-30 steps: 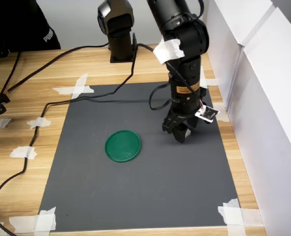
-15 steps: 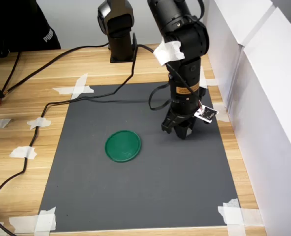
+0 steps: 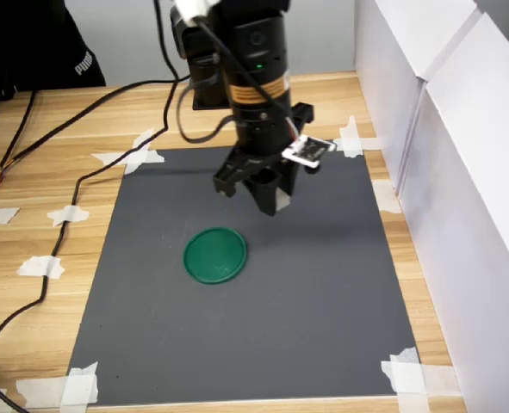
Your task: Grasp a white terminal and put it on the green lid.
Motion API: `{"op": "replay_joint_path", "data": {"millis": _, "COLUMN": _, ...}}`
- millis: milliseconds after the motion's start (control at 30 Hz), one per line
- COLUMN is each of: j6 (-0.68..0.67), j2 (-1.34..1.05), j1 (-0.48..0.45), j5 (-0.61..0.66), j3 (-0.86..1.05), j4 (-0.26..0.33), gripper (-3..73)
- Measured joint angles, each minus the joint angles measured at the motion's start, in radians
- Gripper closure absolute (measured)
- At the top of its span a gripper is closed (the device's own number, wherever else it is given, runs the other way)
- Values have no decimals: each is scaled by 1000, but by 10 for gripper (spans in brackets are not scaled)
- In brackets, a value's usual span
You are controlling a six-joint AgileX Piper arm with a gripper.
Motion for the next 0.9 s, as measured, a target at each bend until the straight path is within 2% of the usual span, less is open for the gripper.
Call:
{"op": "replay_joint_path", "data": {"millis": 167, "j6": -24, "j2": 0, "j1": -104, "j5": -58, "j3": 34, "j4": -6, "gripper": 368}}
{"op": "replay_joint_path", "data": {"millis": 300, "j6": -56, "j2": 0, "j1": -143, "j5": -131, "j3": 88, "j4": -9, "gripper": 368}}
{"op": "replay_joint_path", "data": {"millis": 600, "j6": -71, "j2": 4, "j1": -146, "j5": -319, "j3": 258, "j4": -22, "gripper": 368}}
{"op": "replay_joint_path", "data": {"millis": 900, "j6": -71, "j2": 50, "j1": -146, "j5": -350, "j3": 281, "j4": -43, "gripper": 368}}
